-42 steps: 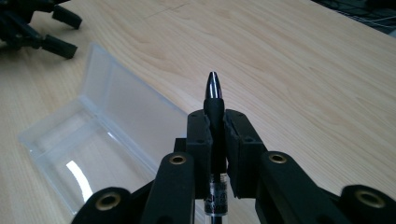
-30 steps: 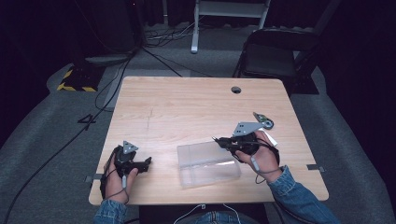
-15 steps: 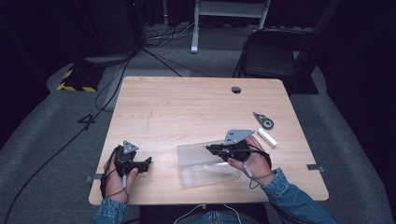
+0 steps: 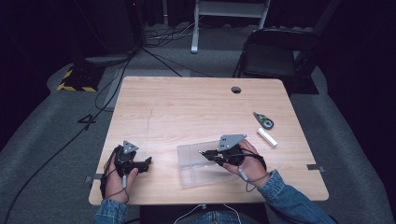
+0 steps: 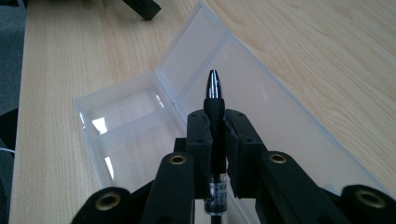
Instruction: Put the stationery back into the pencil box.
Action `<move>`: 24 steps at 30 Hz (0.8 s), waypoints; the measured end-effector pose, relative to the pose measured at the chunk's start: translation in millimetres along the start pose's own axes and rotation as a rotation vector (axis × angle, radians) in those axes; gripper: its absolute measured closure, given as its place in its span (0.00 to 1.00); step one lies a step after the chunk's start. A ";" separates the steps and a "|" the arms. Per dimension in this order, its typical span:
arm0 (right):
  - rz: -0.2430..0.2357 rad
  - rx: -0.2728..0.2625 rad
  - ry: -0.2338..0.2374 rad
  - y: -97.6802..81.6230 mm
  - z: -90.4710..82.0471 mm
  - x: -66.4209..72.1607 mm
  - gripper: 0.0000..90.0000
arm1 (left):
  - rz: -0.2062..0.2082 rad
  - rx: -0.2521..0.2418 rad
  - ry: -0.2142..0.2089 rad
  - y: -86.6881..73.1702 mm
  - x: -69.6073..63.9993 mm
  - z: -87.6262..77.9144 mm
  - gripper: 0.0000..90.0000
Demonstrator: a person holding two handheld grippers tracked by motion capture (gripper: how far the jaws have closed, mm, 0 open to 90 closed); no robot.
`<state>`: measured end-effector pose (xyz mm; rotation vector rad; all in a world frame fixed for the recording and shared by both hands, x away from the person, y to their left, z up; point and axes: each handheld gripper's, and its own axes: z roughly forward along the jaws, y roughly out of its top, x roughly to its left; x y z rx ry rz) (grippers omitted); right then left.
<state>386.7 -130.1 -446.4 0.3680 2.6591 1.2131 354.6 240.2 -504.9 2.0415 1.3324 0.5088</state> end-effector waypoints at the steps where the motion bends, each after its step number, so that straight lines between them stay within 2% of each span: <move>1: 0.001 0.005 0.005 -0.5 1.2 0.5 0.90 | 0.000 -0.001 -0.001 0.0 0.0 0.1 0.16; 15: -0.015 0.052 0.030 -6.8 14.8 5.2 0.89 | 0.000 -0.001 -0.001 0.0 0.1 0.0 0.16; 24: -0.042 0.087 0.045 -10.2 24.5 9.7 0.89 | 0.000 -0.001 -0.001 0.0 0.1 0.1 0.16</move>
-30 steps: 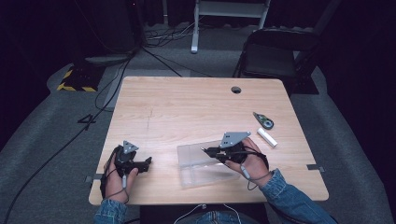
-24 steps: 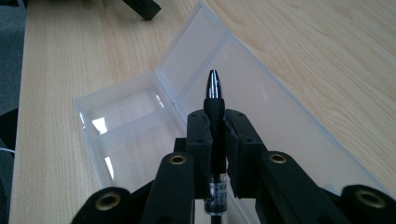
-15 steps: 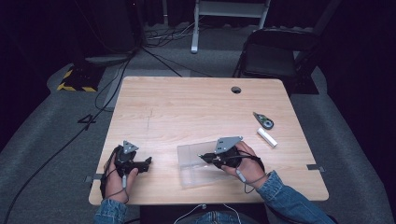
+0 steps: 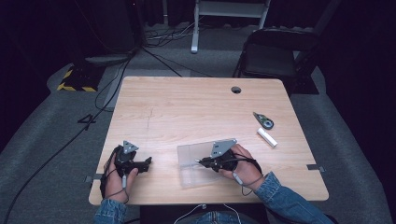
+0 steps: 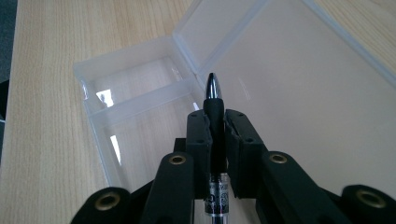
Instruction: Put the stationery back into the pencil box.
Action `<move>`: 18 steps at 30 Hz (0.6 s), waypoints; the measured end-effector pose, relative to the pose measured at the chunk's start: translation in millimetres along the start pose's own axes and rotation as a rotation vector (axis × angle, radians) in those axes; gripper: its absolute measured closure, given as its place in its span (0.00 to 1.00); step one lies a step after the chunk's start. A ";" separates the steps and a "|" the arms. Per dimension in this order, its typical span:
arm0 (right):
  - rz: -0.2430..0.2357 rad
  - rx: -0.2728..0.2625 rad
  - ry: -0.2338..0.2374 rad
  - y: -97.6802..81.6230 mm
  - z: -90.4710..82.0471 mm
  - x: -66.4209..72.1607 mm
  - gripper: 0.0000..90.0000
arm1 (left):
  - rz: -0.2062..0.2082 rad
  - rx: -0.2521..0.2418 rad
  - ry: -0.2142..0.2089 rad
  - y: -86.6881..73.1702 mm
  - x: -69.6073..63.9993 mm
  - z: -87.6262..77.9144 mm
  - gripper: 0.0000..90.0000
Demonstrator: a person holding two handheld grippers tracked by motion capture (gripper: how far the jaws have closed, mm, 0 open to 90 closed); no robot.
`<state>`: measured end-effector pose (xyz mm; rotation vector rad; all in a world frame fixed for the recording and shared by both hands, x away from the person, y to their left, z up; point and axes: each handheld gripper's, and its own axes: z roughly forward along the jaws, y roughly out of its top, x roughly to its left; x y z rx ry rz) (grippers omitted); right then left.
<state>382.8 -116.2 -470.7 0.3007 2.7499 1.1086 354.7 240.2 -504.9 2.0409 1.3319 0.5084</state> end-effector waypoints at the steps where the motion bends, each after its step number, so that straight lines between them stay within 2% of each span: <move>1: 0.001 0.005 0.004 -0.3 0.8 0.5 0.89 | 0.000 0.000 0.000 0.0 0.0 0.0 0.16; 18: -0.026 0.069 0.015 -5.6 12.9 7.8 0.89 | 0.000 0.000 0.000 0.0 0.0 0.0 0.16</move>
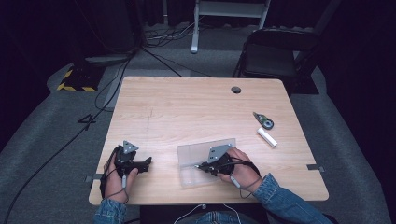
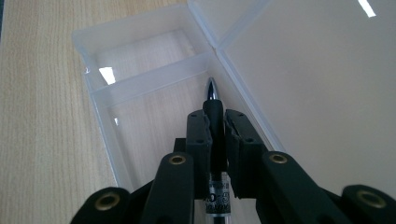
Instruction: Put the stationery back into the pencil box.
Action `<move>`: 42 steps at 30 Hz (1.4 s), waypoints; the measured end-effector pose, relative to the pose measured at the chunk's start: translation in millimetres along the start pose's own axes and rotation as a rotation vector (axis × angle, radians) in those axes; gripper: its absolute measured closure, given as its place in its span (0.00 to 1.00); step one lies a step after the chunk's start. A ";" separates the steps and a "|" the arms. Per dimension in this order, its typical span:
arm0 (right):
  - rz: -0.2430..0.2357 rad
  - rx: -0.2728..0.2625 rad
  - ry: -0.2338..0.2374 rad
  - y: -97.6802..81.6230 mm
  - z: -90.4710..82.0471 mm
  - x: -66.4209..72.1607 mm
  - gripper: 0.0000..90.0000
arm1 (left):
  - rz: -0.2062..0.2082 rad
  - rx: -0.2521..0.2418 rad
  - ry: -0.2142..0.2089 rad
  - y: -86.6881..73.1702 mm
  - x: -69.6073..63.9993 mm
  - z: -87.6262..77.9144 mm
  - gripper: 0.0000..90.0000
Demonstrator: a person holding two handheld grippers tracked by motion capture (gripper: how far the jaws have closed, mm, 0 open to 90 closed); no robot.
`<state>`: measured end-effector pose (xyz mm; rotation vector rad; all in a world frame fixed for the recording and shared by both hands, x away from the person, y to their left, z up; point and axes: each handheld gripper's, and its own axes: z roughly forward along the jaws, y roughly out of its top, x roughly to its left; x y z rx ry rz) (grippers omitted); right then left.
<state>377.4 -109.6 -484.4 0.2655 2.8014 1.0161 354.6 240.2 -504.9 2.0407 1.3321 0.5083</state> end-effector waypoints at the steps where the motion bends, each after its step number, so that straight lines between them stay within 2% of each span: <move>1: -0.001 0.002 -0.001 0.0 0.3 0.2 0.89 | -0.001 0.002 0.000 0.0 -0.1 -0.1 0.16; 4: -0.005 0.005 -0.002 -0.1 0.6 0.3 0.89 | 0.000 0.000 0.000 0.0 0.0 -0.1 0.16; 5: 0.003 0.007 -0.001 -0.5 0.8 0.1 0.84 | 0.000 0.000 0.000 0.0 0.0 -0.1 0.16; 11: 0.014 0.005 0.000 -0.8 -1.0 -0.3 0.79 | 0.000 0.000 0.000 0.0 0.0 0.0 0.16; 13: 0.026 -0.003 0.005 0.7 -4.9 0.8 0.78 | 0.000 0.000 0.000 0.0 0.0 0.0 0.16; 14: 0.035 -0.018 0.017 3.2 -12.7 2.0 0.81 | 0.000 0.000 0.000 0.0 0.0 0.0 0.16; 16: 0.045 -0.014 0.038 5.5 -21.2 2.2 0.83 | 0.001 0.000 0.000 0.0 0.0 -0.1 0.16; 20: 0.056 0.016 0.054 6.3 -30.8 0.8 0.89 | 0.001 0.000 0.000 0.0 0.0 0.0 0.16; 23: 0.057 0.075 0.067 3.3 -33.6 -1.8 0.96 | 0.002 0.003 -0.002 0.0 0.0 -0.2 0.16; 25: 0.062 0.137 0.088 -0.3 -32.1 -1.9 0.97 | 0.002 0.004 -0.004 -0.1 -0.1 -0.4 0.16; 26: 0.062 0.137 0.088 -0.3 -32.1 -1.9 0.97 | 0.002 0.004 -0.004 -0.1 -0.1 -0.4 0.16; 28: 0.052 0.176 0.108 -3.6 -29.7 -2.0 0.97 | 0.002 0.004 -0.004 -0.1 0.0 -0.4 0.16; 30: 0.054 0.194 0.106 -5.2 -28.7 -2.6 0.97 | 0.002 0.005 -0.004 -0.1 0.0 -0.4 0.16; 34: 0.077 0.202 0.105 -6.4 -27.2 -2.9 0.96 | 0.002 0.004 -0.004 -0.1 -0.1 -0.4 0.16; 42: 0.072 0.211 0.086 -8.0 -24.6 -2.5 0.86 | 0.002 0.004 -0.006 -0.1 0.0 -0.3 0.16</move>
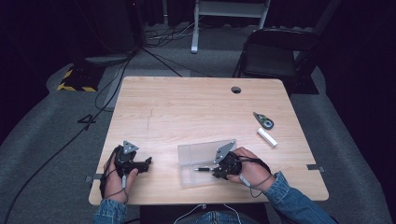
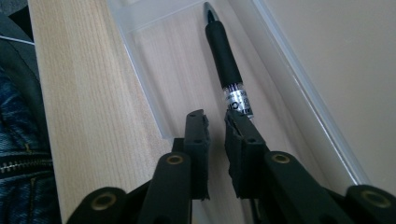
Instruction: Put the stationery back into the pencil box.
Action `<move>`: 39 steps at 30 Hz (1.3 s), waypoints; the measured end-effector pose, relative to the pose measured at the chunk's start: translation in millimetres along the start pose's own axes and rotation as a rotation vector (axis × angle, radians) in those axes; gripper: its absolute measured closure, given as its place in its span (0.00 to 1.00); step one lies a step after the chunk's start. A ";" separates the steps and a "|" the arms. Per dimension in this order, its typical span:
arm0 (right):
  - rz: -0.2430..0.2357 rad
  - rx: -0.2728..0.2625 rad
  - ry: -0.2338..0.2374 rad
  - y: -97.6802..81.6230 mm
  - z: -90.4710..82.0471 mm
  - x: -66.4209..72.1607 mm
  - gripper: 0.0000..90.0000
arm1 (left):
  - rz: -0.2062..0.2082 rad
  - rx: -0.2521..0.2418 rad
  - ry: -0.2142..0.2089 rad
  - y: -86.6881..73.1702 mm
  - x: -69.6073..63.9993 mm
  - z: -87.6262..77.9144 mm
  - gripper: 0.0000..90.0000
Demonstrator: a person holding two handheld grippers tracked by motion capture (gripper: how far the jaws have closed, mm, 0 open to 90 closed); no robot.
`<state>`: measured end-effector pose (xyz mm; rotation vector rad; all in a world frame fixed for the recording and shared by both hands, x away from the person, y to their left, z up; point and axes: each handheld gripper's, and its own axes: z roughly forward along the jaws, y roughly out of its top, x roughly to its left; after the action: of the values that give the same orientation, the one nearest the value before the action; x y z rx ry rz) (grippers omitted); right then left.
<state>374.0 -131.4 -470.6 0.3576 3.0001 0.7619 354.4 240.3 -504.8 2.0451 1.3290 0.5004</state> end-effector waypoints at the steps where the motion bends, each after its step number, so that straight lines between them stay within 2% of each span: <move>1: -0.008 -0.001 -0.004 0.0 0.3 -0.2 0.85 | 0.001 0.001 0.001 0.0 0.0 -0.1 0.16; 10: -0.059 -0.026 -0.052 0.2 2.5 -2.6 0.68 | 0.000 0.000 0.002 0.0 -0.1 0.0 0.16; 16: -0.077 -0.033 -0.072 -0.1 2.5 -3.9 0.66 | 0.001 0.001 0.001 0.0 0.0 -0.1 0.16; 22: -0.057 -0.037 -0.071 -0.9 1.6 -5.1 0.66 | 0.001 0.001 0.001 0.0 0.0 -0.1 0.16; 28: -0.026 -0.052 -0.044 -0.8 -4.6 -5.5 0.69 | 0.000 0.001 0.001 0.0 -0.1 -0.1 0.16; 37: 0.009 -0.127 -0.051 -0.5 -21.9 -11.8 0.64 | 0.000 0.001 0.001 0.0 0.0 -0.1 0.16; 39: 0.032 -0.156 -0.064 -1.1 -28.8 -15.2 0.62 | 0.000 0.001 0.001 0.0 0.0 -0.1 0.16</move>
<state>386.3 -149.3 -446.2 0.4159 2.8591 0.9601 354.4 240.3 -504.7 2.0460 1.3296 0.5010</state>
